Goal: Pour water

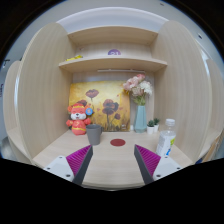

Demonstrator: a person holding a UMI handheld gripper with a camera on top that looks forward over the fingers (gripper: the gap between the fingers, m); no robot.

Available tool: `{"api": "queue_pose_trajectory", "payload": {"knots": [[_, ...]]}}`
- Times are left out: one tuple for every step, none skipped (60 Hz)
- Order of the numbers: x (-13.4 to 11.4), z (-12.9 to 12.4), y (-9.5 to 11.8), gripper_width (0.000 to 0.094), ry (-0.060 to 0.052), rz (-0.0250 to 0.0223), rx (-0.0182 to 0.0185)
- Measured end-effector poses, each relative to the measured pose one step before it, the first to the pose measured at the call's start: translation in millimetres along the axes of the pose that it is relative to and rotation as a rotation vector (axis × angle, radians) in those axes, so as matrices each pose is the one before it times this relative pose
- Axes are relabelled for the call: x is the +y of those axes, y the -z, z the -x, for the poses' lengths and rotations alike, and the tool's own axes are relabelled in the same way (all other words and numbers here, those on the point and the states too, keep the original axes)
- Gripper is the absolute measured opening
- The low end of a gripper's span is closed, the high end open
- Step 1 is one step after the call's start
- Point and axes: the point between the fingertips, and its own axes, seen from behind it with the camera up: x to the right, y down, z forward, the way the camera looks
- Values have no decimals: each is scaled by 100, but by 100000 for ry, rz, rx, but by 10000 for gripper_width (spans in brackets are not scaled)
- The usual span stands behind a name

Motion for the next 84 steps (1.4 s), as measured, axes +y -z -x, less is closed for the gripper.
{"api": "queue_pose_trajectory", "payload": {"knots": [[190,-246,-59,863,-499,290,223],[216,-402,-121,863,-566,383,324],[310,-529,-104,862,-626,492,496],[261,-569,-101,861,-592,504,678],[238,-644,-168,863,-459,422,732],[243,-731,-155,863,-337,301,837],[-50,234,573,862,124,30,626],[587,-1941,-987,862,-103,306,1112],[256,-884,-207,862,44,194,1049],[292,-864,-213,862,198,206,1028],[267,-882,-161,863,213,278,1128],[240,-901,-223,860,154,292,1260],[235,-850,-222,861,86,238,1431],[182,-864,-180,862,58,273,1407],[187,-846,-207,863,56,235,1312],[156,-753,-234,859,68,223,1180],[118,-686,-202,859,13,274,1019],[125,-668,-182,854,-80,244,841],[61,-680,-167,850,-225,147,793],[-25,-575,-152,849,-337,-75,726],[-88,-588,-211,850,-363,-311,719],[-138,-585,-256,849,-421,-389,627],[-129,-526,-242,848,-450,-342,634],[-142,-507,-267,847,-299,-310,642],[-137,-503,-305,848,-57,-355,640],[1,-334,-245,850,-61,-566,972],[-261,-605,-435,850,466,-156,275],[-122,-457,-385,850,391,-299,605],[-99,-455,-385,848,451,-315,656],[-157,-473,-400,849,548,-341,761],[-33,-294,-332,850,364,-632,1127],[-186,-343,-472,850,575,-552,588],[-254,-414,-574,850,695,-293,89],[30,-113,-402,849,295,-474,663],[-54,-221,-494,851,425,-162,238],[-31,-171,-493,849,337,-11,62],[-115,-225,-596,849,394,179,-380],[112,83,-427,849,-101,-129,185],[22,-60,-458,849,-17,55,-205],[0,-55,-440,848,-73,101,-235],[26,8,-471,849,-183,94,-358],[2,38,-479,848,-243,-44,-435],[-82,-112,-529,847,-15,127,-819],[130,136,-322,848,-307,-148,-64],[47,34,-409,847,-175,62,-362],[-36,-64,-428,846,73,248,-710],[165,174,-241,846,-226,-116,-7],[27,62,-336,839,13,-37,-336],[9,47,-275,828,97,-165,-315],[-108,-96,-359,817,222,-104,-515],[-4,-53,-294,803,153,-327,79],[8,-44,-242,788,259,-267,142],[58,-17,-171,772,291,-124,109],[211,154,-102,750,150,-179,355],[114,-15,-218,721,225,57,-52],[147,15,-198,689,-17,115,60],[109,-33,-175,664,-182,219,169],[-60,134,-172,643,-275,261,-116],[131,61,-91,620,-654,347,-152],[137,36,-51,594,-757,304,-120],[143,41,-17,574,-783,194,-72],[0,61,-24,566,-687,-299,-343],[-80,41,-13,554,-576,-669,-271],[-38,-84,-8,546,-182,-368,122],[-95,-171,24,538,75,61,44],[3,24,-31,527,-37,-114,-95],[135,142,-145,513,-94,-559,-92],[9,76,-54,499,104,-233,-270],[-62,14,4,481,280,-155,-312],[-32,26,-16,467,139,-222,-253],[16,9,10,451,78,33,-160],[-25,6,-5,432,118,-147,-130],[2,21,3,422,208,39,-151],[-2,32,-1,399,537,-8,-169],[15,-34,16,389,592,125,-28],[136,-97,53,388,-40,-86,201],[24,18,-89,365,344,111,137],[-15,32,-31,365,487,165,85],[-3,154,240,364,684,68,330],[1,36,-58,365,878,158,107],[-77,-47,-9,366,907,162,514],[-29,-72,-22,364,961,117,646],[-39,36,-26,365,1304,211,304],[-47,136,-64,366,1350,148,-145]]}}
